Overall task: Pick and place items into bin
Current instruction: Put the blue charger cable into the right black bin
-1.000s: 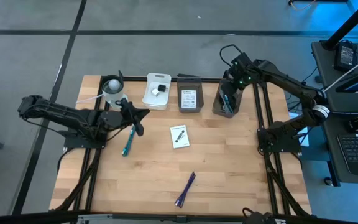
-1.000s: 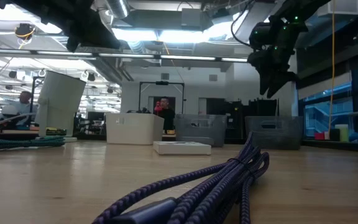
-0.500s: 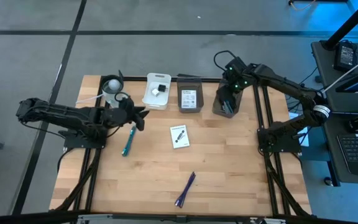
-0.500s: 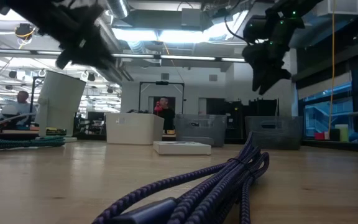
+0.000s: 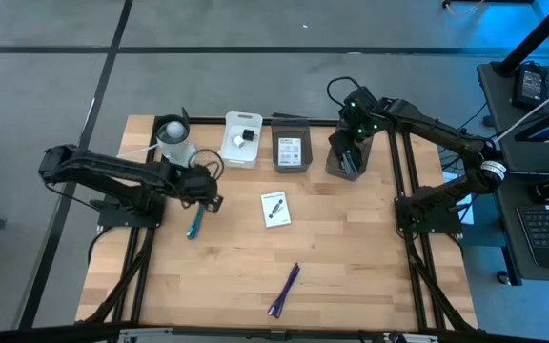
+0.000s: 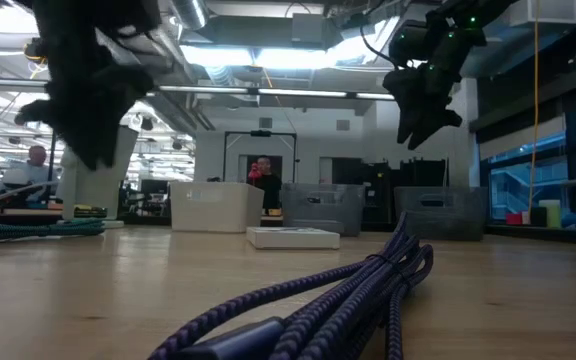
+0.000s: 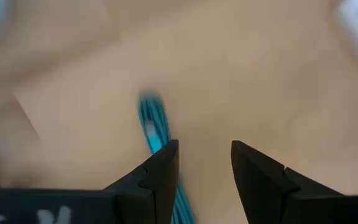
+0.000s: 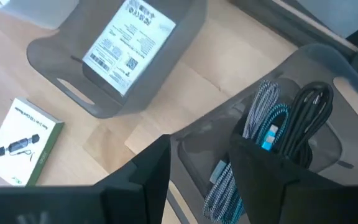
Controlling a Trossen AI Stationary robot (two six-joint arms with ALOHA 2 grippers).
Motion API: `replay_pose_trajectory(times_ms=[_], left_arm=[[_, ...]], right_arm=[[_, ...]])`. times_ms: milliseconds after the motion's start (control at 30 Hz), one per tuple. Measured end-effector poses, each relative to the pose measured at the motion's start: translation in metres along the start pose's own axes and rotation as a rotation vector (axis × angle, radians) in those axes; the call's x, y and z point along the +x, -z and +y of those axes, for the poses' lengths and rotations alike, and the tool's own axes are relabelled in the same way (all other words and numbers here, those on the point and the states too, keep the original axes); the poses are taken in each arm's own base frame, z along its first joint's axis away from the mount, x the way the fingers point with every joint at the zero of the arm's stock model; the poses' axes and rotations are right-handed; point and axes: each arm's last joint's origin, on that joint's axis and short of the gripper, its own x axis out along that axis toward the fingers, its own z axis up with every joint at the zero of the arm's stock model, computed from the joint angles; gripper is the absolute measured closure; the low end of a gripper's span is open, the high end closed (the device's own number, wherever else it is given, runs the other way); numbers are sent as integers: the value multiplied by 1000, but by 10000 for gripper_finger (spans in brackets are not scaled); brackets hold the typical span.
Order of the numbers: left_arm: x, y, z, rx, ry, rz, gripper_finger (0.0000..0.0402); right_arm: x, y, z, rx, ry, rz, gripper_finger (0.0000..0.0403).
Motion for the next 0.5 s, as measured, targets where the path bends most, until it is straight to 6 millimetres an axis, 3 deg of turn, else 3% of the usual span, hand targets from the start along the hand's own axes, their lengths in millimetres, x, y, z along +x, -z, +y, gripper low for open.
replay_pose_trajectory(times_ms=[200,500], left_arm=[[26,11,-7,-172,-125,267,261],[48,27,-18,-132,-217,403,261]], right_arm=[[0,-2,0,0,-6,-25,237],[0,-3,0,-1,-7,-29,237]])
